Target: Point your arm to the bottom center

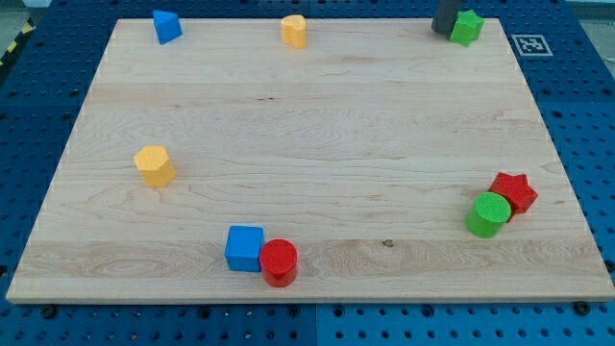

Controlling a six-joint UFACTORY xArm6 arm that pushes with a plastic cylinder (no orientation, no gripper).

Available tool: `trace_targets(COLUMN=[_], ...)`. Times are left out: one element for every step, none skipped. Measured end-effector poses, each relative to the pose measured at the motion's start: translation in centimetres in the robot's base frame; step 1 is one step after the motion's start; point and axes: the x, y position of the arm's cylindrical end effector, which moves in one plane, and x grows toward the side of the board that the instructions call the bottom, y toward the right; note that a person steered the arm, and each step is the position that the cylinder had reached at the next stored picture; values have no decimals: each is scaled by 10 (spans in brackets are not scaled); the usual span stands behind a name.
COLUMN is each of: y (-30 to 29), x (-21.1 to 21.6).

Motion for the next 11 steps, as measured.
trace_targets(y=[1,-6,-34,-39,-41,-41,-42,-90,-164,-212,-208], x=[0,1,38,101,113,113,135,165,211,269,324])
